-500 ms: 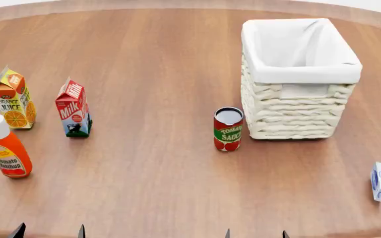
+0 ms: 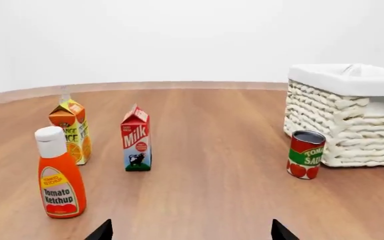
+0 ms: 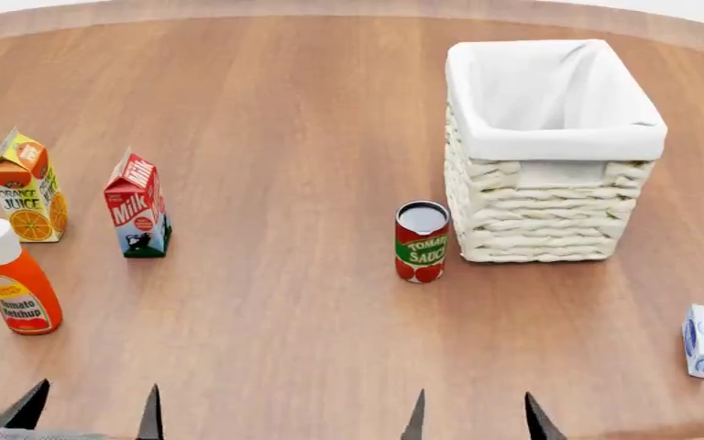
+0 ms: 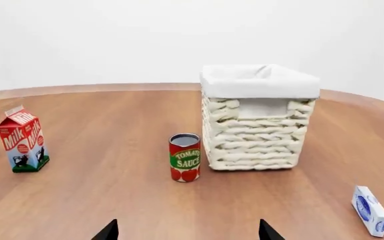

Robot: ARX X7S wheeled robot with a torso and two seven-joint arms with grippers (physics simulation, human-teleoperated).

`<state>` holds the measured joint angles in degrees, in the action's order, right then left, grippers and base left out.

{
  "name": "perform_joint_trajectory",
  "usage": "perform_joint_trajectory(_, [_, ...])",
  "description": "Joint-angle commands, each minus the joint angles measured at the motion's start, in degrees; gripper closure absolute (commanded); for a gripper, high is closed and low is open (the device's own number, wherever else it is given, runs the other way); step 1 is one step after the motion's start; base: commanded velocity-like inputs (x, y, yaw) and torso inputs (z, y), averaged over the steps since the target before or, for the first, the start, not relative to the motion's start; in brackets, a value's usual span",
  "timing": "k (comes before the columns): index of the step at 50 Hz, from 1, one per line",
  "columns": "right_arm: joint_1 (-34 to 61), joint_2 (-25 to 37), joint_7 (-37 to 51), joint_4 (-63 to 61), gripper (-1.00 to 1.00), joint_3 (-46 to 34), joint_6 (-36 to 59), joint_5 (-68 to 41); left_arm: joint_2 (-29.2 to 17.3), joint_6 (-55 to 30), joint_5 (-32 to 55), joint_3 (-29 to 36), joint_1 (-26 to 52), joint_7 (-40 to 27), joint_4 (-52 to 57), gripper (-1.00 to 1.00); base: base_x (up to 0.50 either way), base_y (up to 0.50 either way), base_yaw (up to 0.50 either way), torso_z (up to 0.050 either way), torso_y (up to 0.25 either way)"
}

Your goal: Pick the milk and place it in the basket.

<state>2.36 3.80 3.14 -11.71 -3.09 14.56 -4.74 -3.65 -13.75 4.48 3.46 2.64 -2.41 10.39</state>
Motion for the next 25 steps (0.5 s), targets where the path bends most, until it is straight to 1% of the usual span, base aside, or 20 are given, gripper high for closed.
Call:
perform_joint_trajectory(1, [12.38,3.53,1.47,-26.34,-1.0,1.28,38.75,-7.2,-2.51,-36.88,8.24,-0.92,13.18,-1.19,26.57,-1.0,0.0,0.0,0.0,0.0,0.0])
perform_joint_trajectory(2, [16.32,3.66,1.7,-29.31,-1.0,2.62,45.53,-8.73,-2.21,-41.61,9.35,-1.68,16.74,-1.73,28.39,-1.0,0.0,0.0,0.0,0.0,0.0])
perform_joint_trajectory(3, [18.79,3.43,1.63,-31.33,-1.0,3.75,49.74,-10.09,-1.97,-45.44,10.3,-2.34,19.59,-2.07,29.32,-1.0,0.0,0.0,0.0,0.0,0.0])
perform_joint_trajectory(4, [19.63,3.37,1.67,-32.04,-1.0,4.15,51.23,-10.56,-1.94,-45.1,9.93,-2.26,20.24,-2.64,29.52,-1.0,0.0,0.0,0.0,0.0,0.0])
perform_joint_trajectory(5, [24.23,3.29,1.93,-35.13,-1.0,5.58,58.04,-11.97,-1.81,-48.32,10.08,-2.49,24.29,-3.49,30.32,-1.0,0.0,0.0,0.0,0.0,0.0])
perform_joint_trajectory(7, [27.07,3.37,2.47,-37.02,-1.0,6.02,62.72,-12.65,-1.58,-50.55,10.61,-3.17,26.68,-3.96,30.82,-1.0,0.0,0.0,0.0,0.0,0.0])
perform_joint_trajectory(8, [29.72,2.78,2.32,-38.82,-1.0,7.62,66.54,-13.61,-1.39,-53.04,11.49,-4.14,28.9,-3.92,31.54,-1.0,0.0,0.0,0.0,0.0,0.0])
perform_joint_trajectory(9, [31.04,3.12,2.94,-39.55,-1.0,7.48,68.18,-13.47,-1.33,-54.43,11.98,-4.68,29.96,-3.94,31.93,-1.0,0.0,0.0,0.0,0.0,0.0])
perform_joint_trajectory(10, [32.61,1.89,2.11,-40.2,-1.0,9.86,70.13,-14.5,-1.32,-55.28,12.41,-5.29,30.91,-3.89,32.37,-1.0,0.0,0.0,0.0,0.0,0.0])
perform_joint_trajectory(11, [33.83,1.97,2.05,-40.64,-1.0,10.23,71.95,-14.89,-1.34,-55.55,12.51,-5.62,31.48,-4.05,32.56,-1.0,0.0,0.0,0.0,0.0,0.0])
perform_joint_trajectory(15, [37.42,2.9,4.28,-41.2,-1.0,9.21,75.16,-14.97,-1.7,-56.37,12.85,-5.81,32.68,-4.3,32.69,-1.0,0.0,0.0,0.0,0.0,0.0])
perform_joint_trajectory(20, [37.72,3.69,7.38,-40.69,-1.0,9.47,75.27,-18.78,-1.79,-56.26,13.44,-6.28,32.62,-4.27,32.4,-1.0,0.0,0.0,0.0,0.0,0.0])
perform_joint_trajectory(24, [37.03,3.91,8.32,-40.54,-1.0,9.45,73.5,-19.3,-1.9,-56.05,13.66,-6.08,32.28,-4.47,32.41,-1.0,0.0,0.0,0.0,0.0,0.0])
perform_joint_trajectory(25, [37.04,3.14,7.71,-40.7,-1.0,10.93,73.64,-19.91,-1.9,-56.23,13.84,-6.17,32.34,-4.47,32.48,-1.0,0.0,0.5,0.0,0.0,0.0])
